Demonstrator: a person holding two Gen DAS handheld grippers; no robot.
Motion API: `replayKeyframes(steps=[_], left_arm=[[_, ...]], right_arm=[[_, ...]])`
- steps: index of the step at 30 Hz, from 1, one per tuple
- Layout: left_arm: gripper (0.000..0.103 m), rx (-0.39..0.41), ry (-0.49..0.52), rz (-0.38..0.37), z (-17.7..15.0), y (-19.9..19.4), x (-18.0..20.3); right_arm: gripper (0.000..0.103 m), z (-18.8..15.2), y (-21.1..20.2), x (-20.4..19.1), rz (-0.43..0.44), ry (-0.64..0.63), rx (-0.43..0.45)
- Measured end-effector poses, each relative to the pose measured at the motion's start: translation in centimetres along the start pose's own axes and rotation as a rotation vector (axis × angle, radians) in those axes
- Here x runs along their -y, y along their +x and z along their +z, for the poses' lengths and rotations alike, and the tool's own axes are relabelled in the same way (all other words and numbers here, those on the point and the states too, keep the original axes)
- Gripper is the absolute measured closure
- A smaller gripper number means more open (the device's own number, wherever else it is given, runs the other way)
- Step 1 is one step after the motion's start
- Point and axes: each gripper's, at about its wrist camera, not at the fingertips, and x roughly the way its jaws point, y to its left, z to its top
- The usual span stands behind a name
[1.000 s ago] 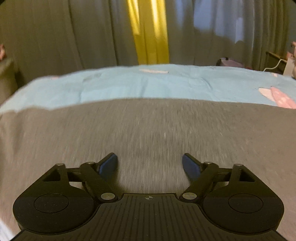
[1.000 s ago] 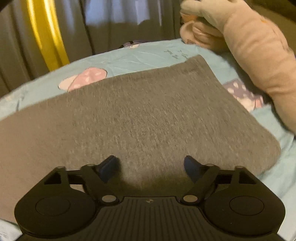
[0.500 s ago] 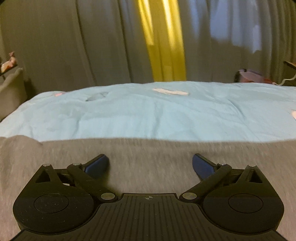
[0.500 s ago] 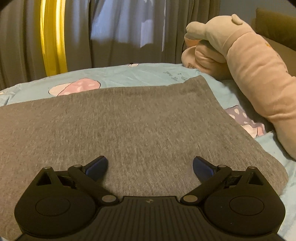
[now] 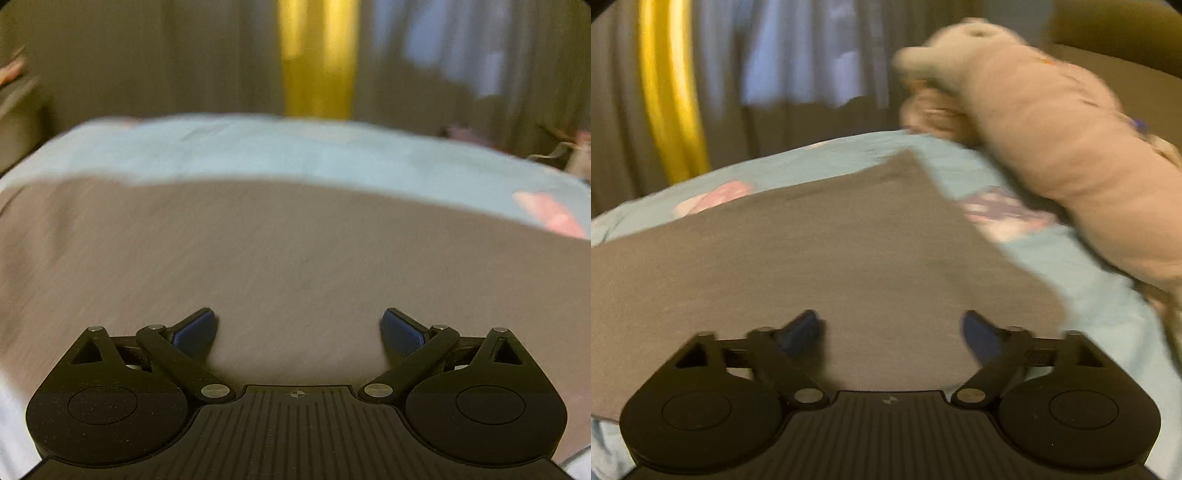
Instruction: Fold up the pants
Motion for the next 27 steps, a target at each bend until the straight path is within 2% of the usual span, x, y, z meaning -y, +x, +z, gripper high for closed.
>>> replayKeyframes(steps=[1, 2, 3, 6, 7, 9, 12, 15, 16, 19, 23, 26, 27], left_arm=[[0.002, -0.016, -0.038, 0.057, -0.3, -0.1, -0.7], [0.002, -0.017, -0.078, 0.110, -0.3, -0.4, -1.3], [0.002, -0.007, -0.132, 0.129, -0.2, -0.9, -2.0], [0.002, 0.000, -0.267, 0.111, -0.4, -2.0, -3.2], [0.002, 0.005, -0.283, 0.111, -0.6, -2.3, -3.2], [0.002, 0.012, -0.272, 0.116, -0.8, -2.9, -3.0], [0.002, 0.006, -0.255, 0.098, -0.8, -3.1, -2.6], [0.002, -0.008, -0.234, 0.098, -0.8, -3.1, -2.2], [0.002, -0.009, -0.226, 0.100, -0.9, -3.2, -2.1], [0.002, -0.018, -0.220, 0.110, -1.0, -3.1, -2.0], [0.002, -0.028, -0.218, 0.124, -1.0, -3.0, -2.0], [0.002, -0.030, -0.209, 0.134, -1.0, -2.9, -1.8], [0.002, -0.030, -0.208, 0.135, -1.0, -2.8, -1.8]], right_arm=[[0.050, 0.0, -0.4, 1.0, -0.023, 0.039, 0.004], [0.057, 0.1, -0.9, 2.4, -0.056, 0.098, 0.000], [0.067, 0.2, -1.2, 3.6, -0.065, 0.155, -0.008], [0.068, 0.4, -2.6, 6.8, -0.009, 0.349, 0.000], [0.065, 0.4, -3.0, 7.5, -0.003, 0.404, 0.005], [0.061, 0.2, -3.5, 9.1, 0.007, 0.545, 0.007], [0.062, -1.0, -3.4, 11.4, 0.135, 0.738, -0.024], [0.062, -2.2, -3.0, 12.6, 0.217, 0.843, -0.036], [0.062, -2.6, -2.8, 12.6, 0.244, 0.871, -0.036], [0.064, -3.3, -1.6, 13.3, 0.239, 0.925, -0.068], [0.066, -4.0, -0.8, 14.0, 0.278, 0.986, -0.065], [0.066, -3.7, -0.2, 14.1, 0.284, 0.982, -0.059], [0.073, -3.6, -0.1, 13.9, 0.285, 0.964, -0.054]])
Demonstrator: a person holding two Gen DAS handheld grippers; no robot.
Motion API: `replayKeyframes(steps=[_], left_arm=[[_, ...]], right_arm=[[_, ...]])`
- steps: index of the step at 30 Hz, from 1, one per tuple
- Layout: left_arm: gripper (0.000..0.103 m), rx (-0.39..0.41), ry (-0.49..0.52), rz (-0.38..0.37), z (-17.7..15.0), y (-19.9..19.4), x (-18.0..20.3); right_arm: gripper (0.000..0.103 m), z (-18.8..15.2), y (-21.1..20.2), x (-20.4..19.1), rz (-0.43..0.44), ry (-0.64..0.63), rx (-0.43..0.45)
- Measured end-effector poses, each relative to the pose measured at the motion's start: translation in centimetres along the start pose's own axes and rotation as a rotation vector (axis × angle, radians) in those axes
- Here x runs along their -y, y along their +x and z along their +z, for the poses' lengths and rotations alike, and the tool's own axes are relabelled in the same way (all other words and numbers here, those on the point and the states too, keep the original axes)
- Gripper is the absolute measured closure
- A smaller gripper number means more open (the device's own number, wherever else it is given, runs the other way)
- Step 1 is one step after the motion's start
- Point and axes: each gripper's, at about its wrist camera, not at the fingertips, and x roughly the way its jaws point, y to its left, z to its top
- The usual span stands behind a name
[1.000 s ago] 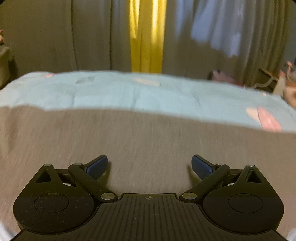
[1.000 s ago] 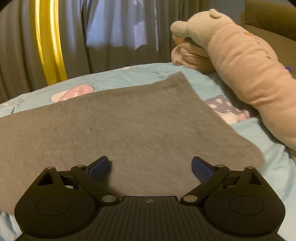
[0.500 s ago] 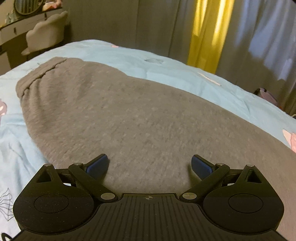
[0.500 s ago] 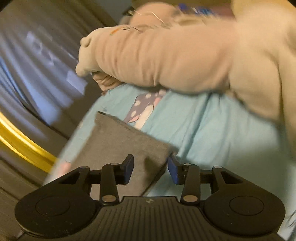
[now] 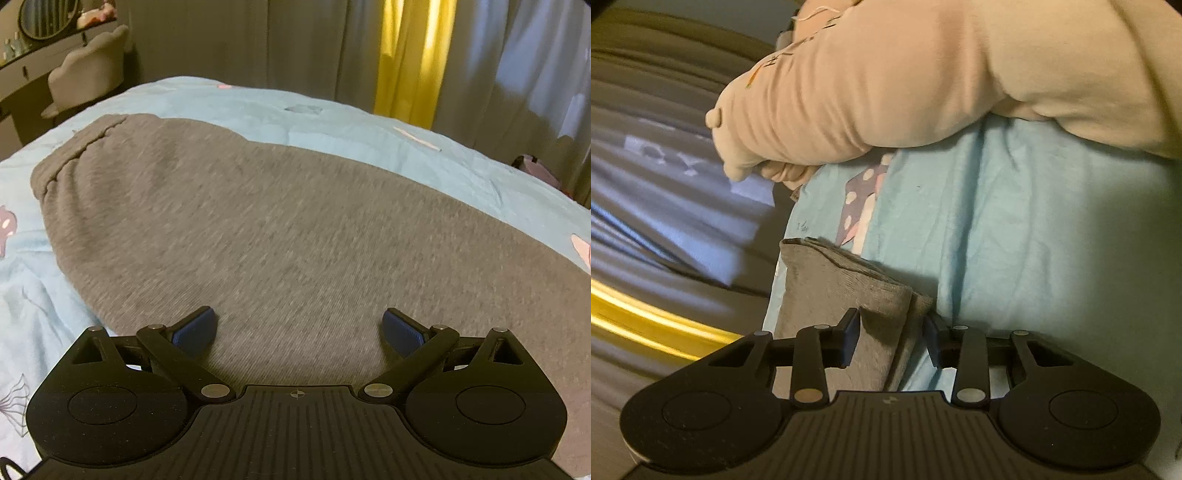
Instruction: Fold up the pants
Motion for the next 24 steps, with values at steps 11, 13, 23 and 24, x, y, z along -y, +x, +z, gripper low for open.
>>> replayKeyframes(steps=[11, 13, 23, 24], left_arm=[[0.002, 0.012, -0.033, -0.020, 0.2, -0.4, -0.4], [0.002, 0.028, -0.058, -0.025, 0.4, -0.9, -0.7], [0.002, 0.103, -0.070, -0.052, 1.0, -4.2, -1.8], [0.002, 0.114, -0.081, -0.066, 1.0, -4.7, -2.2]], right_arm=[[0.082, 0.2, 0.9, -0.8, 0.029, -0.042, 0.018], [0.084, 0.2, 1.1, -1.4, 0.011, -0.074, 0.019], [0.091, -0.3, -0.5, -6.9, -0.026, -0.310, 0.075], [0.091, -0.4, -0.4, -7.2, -0.045, -0.324, 0.075]])
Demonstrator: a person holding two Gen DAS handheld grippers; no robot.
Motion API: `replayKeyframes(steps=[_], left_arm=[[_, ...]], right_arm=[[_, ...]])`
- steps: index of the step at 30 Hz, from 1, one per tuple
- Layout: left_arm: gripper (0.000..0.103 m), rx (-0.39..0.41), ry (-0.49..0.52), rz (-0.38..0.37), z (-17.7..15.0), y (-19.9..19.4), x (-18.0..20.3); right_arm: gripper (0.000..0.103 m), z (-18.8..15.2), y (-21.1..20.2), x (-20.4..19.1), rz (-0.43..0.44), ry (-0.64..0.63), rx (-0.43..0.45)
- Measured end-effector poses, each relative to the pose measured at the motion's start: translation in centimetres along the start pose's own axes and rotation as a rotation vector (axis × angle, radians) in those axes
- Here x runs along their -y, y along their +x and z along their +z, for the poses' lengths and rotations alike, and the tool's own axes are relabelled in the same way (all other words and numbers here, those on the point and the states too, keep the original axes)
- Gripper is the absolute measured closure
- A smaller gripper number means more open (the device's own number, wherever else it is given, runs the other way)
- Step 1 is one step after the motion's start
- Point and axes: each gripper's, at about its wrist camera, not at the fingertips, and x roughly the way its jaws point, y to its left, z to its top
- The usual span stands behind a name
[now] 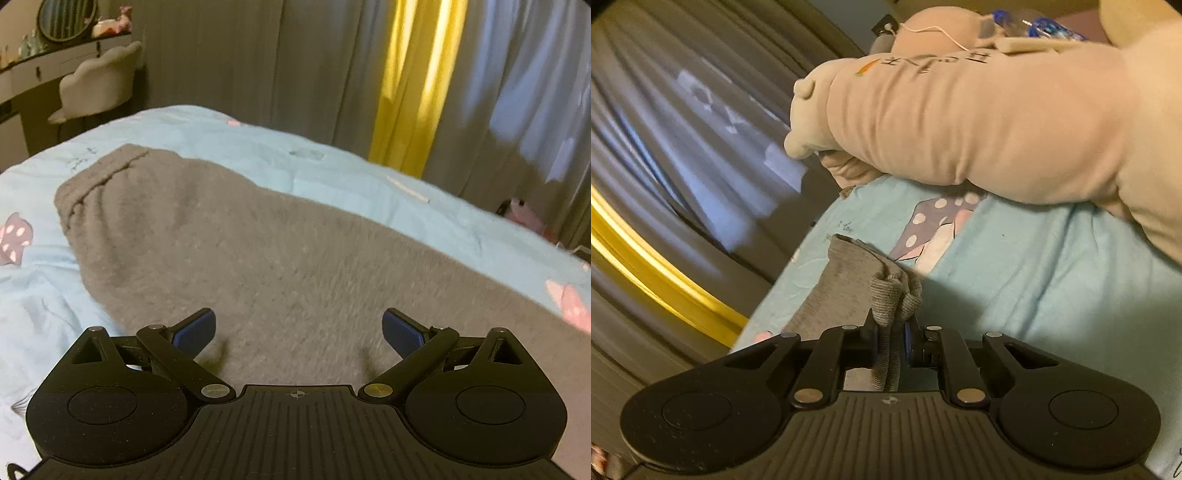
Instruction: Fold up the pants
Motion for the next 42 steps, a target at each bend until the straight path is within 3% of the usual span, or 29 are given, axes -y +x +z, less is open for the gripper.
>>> replayKeyframes(steps=[5, 8, 10, 14, 19, 23, 25, 31, 34, 36, 38, 39, 40, 42], left_arm=[[0.002, 0.045, -0.051, -0.050, 0.1, -2.6, -2.5], [0.002, 0.045, -0.138, -0.114, -0.4, -2.9, -4.1], [0.002, 0.024, -0.162, -0.102, -0.4, -2.5, -4.3], [0.002, -0.003, -0.144, -0.108, -0.6, -1.7, -3.9], [0.002, -0.030, -0.164, -0.119, -0.9, -1.3, -4.2], [0.002, -0.033, -0.185, -0.128, -1.1, -1.4, -4.7], [0.002, -0.028, -0.185, -0.139, -1.1, -1.5, -4.7], [0.002, -0.057, -0.166, -0.147, -1.2, -0.7, -4.0], [0.002, -0.071, -0.149, -0.154, -1.3, -0.4, -3.6], [0.002, -0.077, -0.132, -0.164, -1.3, -0.4, -3.3], [0.002, -0.081, -0.113, -0.185, -1.3, -0.5, -3.0], [0.002, -0.081, -0.106, -0.201, -1.3, -0.6, -2.9], [0.002, -0.082, -0.095, -0.227, -1.2, -0.8, -2.7], [0.002, -0.091, -0.046, -0.295, -1.1, -1.0, -1.6]], right_arm=[[0.092, 0.1, -0.2, -2.8, -0.013, -0.080, 0.007], [0.092, -0.5, -0.8, -7.5, 0.031, -0.212, 0.025], [0.092, -1.9, -1.1, -11.7, 0.084, -0.315, 0.027], [0.092, -7.0, -1.0, -20.1, 0.242, -0.513, -0.042], [0.092, -16.1, 0.8, -26.3, 0.370, -0.677, -0.235], [0.092, -22.5, 3.1, -26.8, 0.366, -0.750, -0.439], [0.092, -23.7, 3.3, -26.5, 0.339, -0.796, -0.468], [0.092, -20.4, 1.3, -24.9, 0.410, -0.690, -0.442], [0.088, -21.3, 2.1, -24.5, 0.377, -0.729, -0.537], [0.086, -21.1, 3.3, -24.0, 0.330, -0.675, -0.612], [0.080, -19.7, 3.3, -23.6, 0.350, -0.573, -0.623], [0.061, -18.7, 3.2, -23.1, 0.381, -0.505, -0.628], [0.032, -18.0, 3.1, -22.6, 0.402, -0.450, -0.628], [0.015, -16.1, 2.7, -21.2, 0.400, -0.355, -0.575]])
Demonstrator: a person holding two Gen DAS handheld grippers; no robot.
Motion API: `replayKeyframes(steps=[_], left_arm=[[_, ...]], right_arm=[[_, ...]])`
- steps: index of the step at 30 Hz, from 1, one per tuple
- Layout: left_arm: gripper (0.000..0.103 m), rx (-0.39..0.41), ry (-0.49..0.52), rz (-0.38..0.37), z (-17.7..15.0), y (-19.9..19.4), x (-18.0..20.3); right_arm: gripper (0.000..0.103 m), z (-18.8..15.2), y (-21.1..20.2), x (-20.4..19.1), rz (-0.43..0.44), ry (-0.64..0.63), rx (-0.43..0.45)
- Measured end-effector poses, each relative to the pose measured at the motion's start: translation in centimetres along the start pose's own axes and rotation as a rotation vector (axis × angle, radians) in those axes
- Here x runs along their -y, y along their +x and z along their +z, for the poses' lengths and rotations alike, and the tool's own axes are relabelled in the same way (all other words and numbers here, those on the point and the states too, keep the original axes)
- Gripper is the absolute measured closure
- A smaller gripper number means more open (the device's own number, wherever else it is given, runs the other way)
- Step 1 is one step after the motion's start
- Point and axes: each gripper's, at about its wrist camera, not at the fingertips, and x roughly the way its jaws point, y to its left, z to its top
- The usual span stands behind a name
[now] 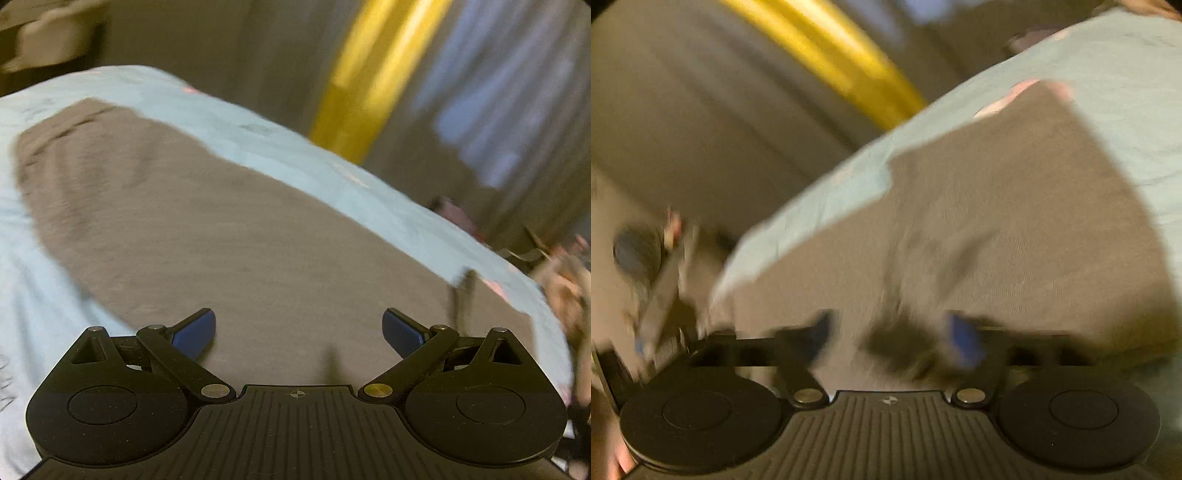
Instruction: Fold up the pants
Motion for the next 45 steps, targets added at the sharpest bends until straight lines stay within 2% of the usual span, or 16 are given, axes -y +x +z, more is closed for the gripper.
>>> replayKeyframes(steps=[3, 4, 7, 9, 12, 14, 16, 18, 20, 22, 24, 25, 32, 36, 42, 45], left_arm=[[0.002, -0.013, 0.127, -0.075, 0.0, 0.6, 3.1], [0.002, -0.035, 0.145, -0.108, -0.1, 1.1, 4.0], [0.002, -0.168, 0.133, -0.238, 0.1, 4.3, 7.1], [0.005, -0.235, 0.129, -0.272, -0.1, 6.5, 9.1], [0.019, -0.323, 0.118, -0.277, 0.0, 10.0, 11.5], [0.035, -0.390, 0.108, -0.273, -0.1, 12.2, 12.6], [0.043, -0.455, 0.100, -0.285, -0.6, 14.2, 13.7], [0.043, -0.510, 0.075, -0.304, -1.2, 15.9, 14.3], [0.040, -0.517, 0.049, -0.319, -1.5, 17.0, 14.7], [0.042, -0.514, -0.003, -0.333, -1.4, 17.6, 14.8], [0.065, -0.515, -0.025, -0.334, -1.2, 17.9, 15.0], [0.084, -0.516, -0.022, -0.327, -1.1, 17.9, 15.0], [0.086, -0.430, 0.035, -0.377, 0.5, 14.3, 15.4], [0.086, -0.402, 0.073, -0.373, 1.8, 12.5, 14.8], [0.086, -0.371, 0.011, -0.340, 3.3, 11.4, 11.0], [0.086, -0.351, 0.039, -0.280, 3.3, 11.2, 9.2]], right_arm=[[0.004, 0.9, -2.7, 2.2, 0.082, 0.070, 0.053], [0.004, 1.2, -3.6, 2.8, 0.080, 0.084, 0.087], [0.004, 1.3, -4.8, 4.2, -0.057, 0.092, 0.208], [0.004, 1.3, -4.3, 5.1, -0.142, 0.141, 0.217], [0.004, 1.1, -3.8, 5.6, -0.143, 0.175, 0.227], [0.004, 1.0, -3.9, 5.3, -0.159, 0.154, 0.257], [0.004, 1.1, -3.6, 5.1, -0.167, 0.150, 0.270], [0.004, 1.4, -2.7, 5.7, -0.156, 0.170, 0.265], [0.004, 1.4, -3.2, 6.6, -0.139, 0.215, 0.250], [0.004, 1.3, -3.2, 7.4, -0.115, 0.252, 0.252], [0.004, 1.4, -3.0, 7.8, -0.103, 0.262, 0.253], [0.004, 1.4, -3.0, 7.8, -0.102, 0.261, 0.254], [0.004, 1.1, -3.6, 7.8, -0.059, 0.271, 0.270], [0.004, 1.2, -3.2, 6.8, -0.053, 0.208, 0.245], [0.004, 1.2, -2.7, 5.4, -0.060, 0.133, 0.211], [0.004, 1.2, -2.6, 5.4, -0.088, 0.136, 0.203]])
